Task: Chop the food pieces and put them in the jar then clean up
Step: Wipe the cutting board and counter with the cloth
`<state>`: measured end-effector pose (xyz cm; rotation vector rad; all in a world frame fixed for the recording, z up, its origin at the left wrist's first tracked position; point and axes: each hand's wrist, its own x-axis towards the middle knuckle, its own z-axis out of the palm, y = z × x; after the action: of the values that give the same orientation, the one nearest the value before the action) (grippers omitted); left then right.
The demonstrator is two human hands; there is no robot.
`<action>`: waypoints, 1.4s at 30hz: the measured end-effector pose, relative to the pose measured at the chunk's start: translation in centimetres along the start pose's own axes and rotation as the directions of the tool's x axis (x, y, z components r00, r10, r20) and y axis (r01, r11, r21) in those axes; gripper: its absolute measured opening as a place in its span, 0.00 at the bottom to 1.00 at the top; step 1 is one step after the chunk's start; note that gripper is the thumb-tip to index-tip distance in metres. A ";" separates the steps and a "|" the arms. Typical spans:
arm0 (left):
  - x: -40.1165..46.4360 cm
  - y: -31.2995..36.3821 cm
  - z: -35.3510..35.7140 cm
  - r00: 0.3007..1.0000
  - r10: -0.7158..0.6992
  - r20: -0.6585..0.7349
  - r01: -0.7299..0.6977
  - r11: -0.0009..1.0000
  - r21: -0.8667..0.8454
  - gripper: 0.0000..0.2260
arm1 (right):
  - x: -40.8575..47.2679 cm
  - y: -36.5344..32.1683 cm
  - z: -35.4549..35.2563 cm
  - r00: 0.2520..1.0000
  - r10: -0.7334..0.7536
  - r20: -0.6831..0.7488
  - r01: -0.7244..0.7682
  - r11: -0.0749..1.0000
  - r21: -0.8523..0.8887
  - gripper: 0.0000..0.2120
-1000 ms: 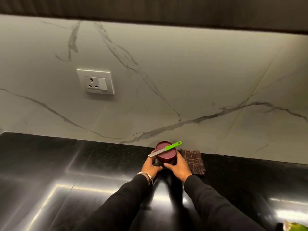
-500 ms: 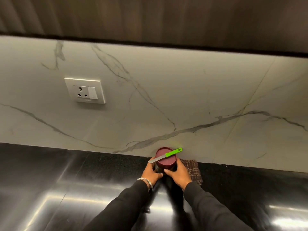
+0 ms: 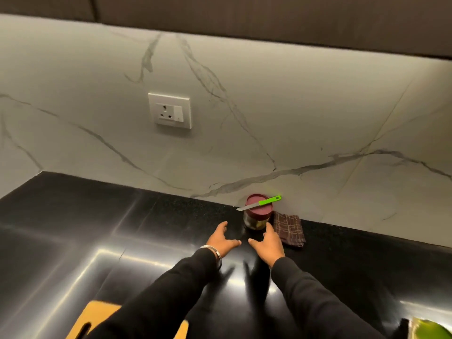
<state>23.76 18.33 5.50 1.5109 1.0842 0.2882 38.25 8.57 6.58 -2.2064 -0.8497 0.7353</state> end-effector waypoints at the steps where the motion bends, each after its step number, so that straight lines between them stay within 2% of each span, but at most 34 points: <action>1: -0.8 -0.5 -0.7 1.000 0.008 -0.022 -0.007 1.000 0.022 0.41 | -1.0 -0.5 0.4 1.000 0.018 0.006 -0.018 0.999 -0.026 0.44; 4: -3.4 -2.1 -2.9 0.996 0.024 -0.082 -0.017 0.996 0.087 0.39 | -4.4 -1.6 2.2 0.997 0.040 0.066 -0.034 0.996 -0.086 0.44; 8: -7.5 -4.4 -6.5 0.988 0.030 -0.150 0.000 0.981 0.194 0.38 | -9.1 -2.9 4.9 0.990 0.070 0.124 -0.044 0.977 -0.207 0.38; 11: -10.9 -6.5 -9.1 0.977 -0.017 -0.213 0.072 0.965 0.253 0.37 | -12.7 -3.1 7.3 0.983 0.066 0.172 -0.023 0.970 -0.243 0.36; 14: -14.1 -8.4 -11.3 0.954 -0.071 -0.292 0.145 0.961 0.238 0.37 | -15.9 -3.2 9.4 0.971 0.044 0.234 0.024 0.960 -0.277 0.35; 18: -17.8 -10.9 -13.2 0.898 -0.103 -0.428 0.212 0.953 0.216 0.35 | -19.5 -3.5 11.9 0.953 -0.003 0.303 0.096 0.951 -0.294 0.33; 24: -21.0 -13.7 -14.7 0.797 -0.179 -0.577 0.324 0.933 0.157 0.35 | -22.9 -3.9 14.2 0.935 -0.005 0.355 0.111 0.954 -0.278 0.38; 27: -22.0 -15.1 -15.2 0.720 -0.236 -0.653 0.469 0.859 0.206 0.34 | -24.0 -3.9 15.0 0.926 0.000 0.378 0.112 0.955 -0.275 0.40; 29: -22.4 -15.9 -15.5 0.657 -0.312 -0.686 0.595 0.774 0.217 0.32 | -24.6 -3.9 15.5 0.921 0.012 0.389 0.097 0.961 -0.259 0.41; 31: -22.8 -16.3 -15.6 0.615 -0.386 -0.687 0.658 0.732 0.178 0.31 | -25.0 -4.0 15.9 0.925 0.022 0.380 0.071 0.971 -0.228 0.40; 39: -23.0 -16.4 -15.2 0.558 -0.377 -0.740 0.675 0.725 0.139 0.21 | -25.1 -4.1 15.8 0.930 0.108 0.351 -0.122 0.992 0.017 0.38; 42: -22.0 -15.4 -14.6 0.582 -0.343 -0.737 0.634 0.759 0.148 0.20 | -24.2 -3.4 14.5 0.948 0.126 0.291 -0.152 0.986 0.067 0.36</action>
<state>-5.45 9.32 4.49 1.3787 2.2452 0.2185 11.76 -1.78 6.28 -2.1266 -0.7864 1.1612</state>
